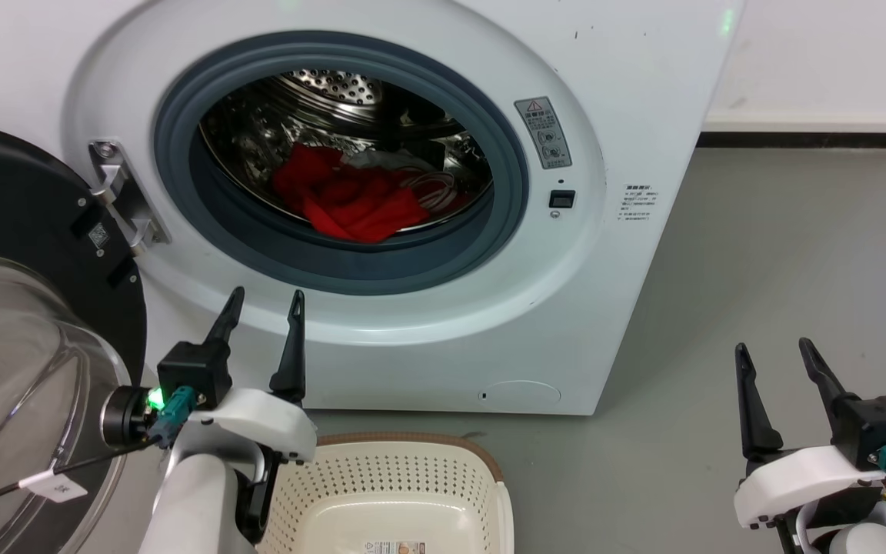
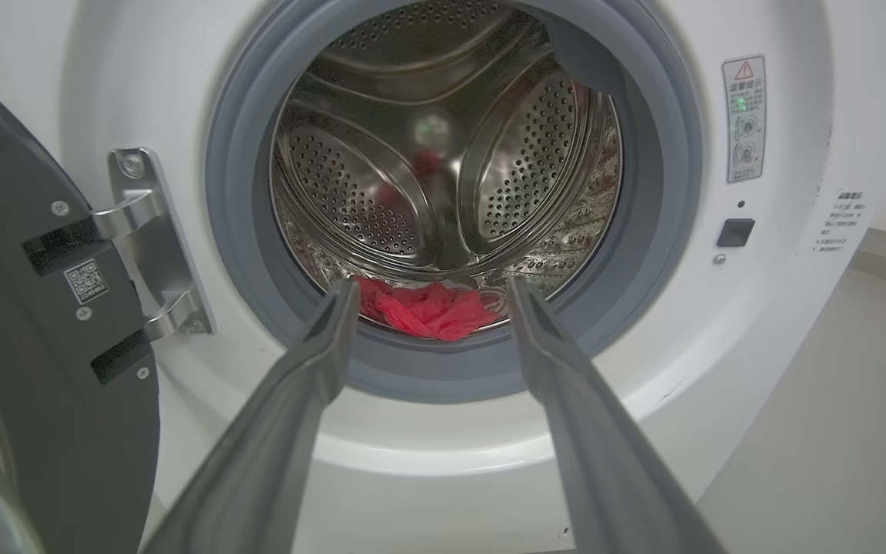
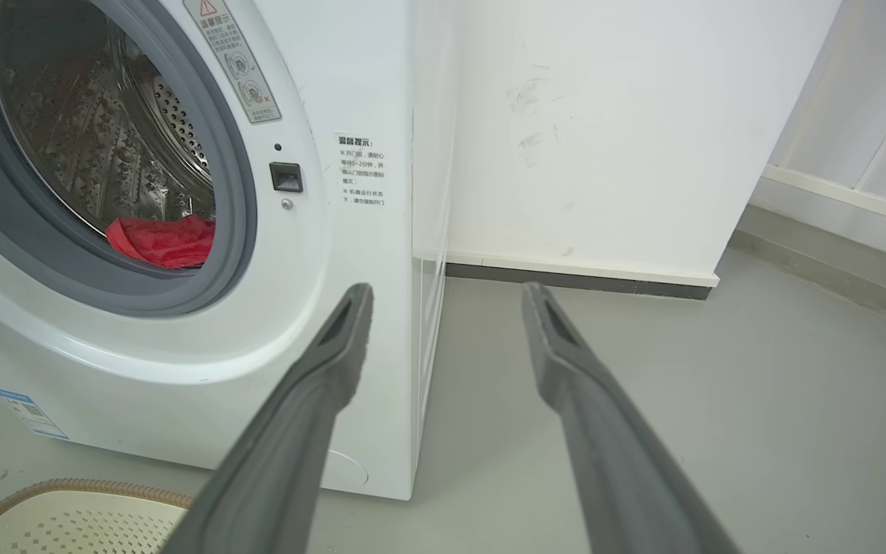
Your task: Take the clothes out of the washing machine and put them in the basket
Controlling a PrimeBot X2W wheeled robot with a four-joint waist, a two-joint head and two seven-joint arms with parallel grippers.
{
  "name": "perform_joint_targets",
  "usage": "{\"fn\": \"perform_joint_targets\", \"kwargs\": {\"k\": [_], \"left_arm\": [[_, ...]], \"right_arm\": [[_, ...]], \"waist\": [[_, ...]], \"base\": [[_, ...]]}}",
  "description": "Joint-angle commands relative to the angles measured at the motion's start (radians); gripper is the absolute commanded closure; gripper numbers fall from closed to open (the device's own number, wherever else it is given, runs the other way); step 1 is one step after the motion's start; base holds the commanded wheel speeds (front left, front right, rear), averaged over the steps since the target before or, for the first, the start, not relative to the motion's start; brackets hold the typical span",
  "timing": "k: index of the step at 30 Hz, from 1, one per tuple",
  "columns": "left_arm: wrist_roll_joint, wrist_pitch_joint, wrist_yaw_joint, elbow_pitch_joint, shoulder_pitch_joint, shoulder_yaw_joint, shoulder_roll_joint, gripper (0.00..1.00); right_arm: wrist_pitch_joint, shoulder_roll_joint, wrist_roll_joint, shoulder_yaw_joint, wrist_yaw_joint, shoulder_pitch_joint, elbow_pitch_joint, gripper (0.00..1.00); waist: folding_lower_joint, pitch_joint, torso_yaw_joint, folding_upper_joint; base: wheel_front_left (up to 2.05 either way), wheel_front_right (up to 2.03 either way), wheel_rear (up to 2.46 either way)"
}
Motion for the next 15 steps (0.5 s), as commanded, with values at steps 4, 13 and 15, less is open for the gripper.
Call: {"fn": "perform_joint_targets", "kwargs": {"k": [4, 13, 15], "left_arm": [[0.007, -0.005, 0.01, 0.017, -0.054, 0.006, 0.0, 0.0], [0.016, -0.004, 0.028, 0.122, -0.237, 0.029, 0.037, 0.0], [0.018, -0.004, 0.028, 0.161, -0.291, 0.034, 0.056, 0.0]], "right_arm": [[-0.004, -0.002, 0.012, 0.013, 0.0, -0.026, -0.022, 0.0], [-0.026, -0.001, 0.029, 0.05, 0.0, -0.074, -0.058, 0.0], [-0.031, -0.001, 0.038, 0.06, 0.0, -0.089, -0.06, 0.0]], "waist": [[0.0, 0.037, -0.021, 0.0], [0.0, 0.149, -0.084, 0.0], [0.0, 0.183, -0.103, 0.0]], "base": [[0.0, 0.0, 0.0], [0.0, 0.0, 0.0], [0.0, 0.0, 0.0]]}}
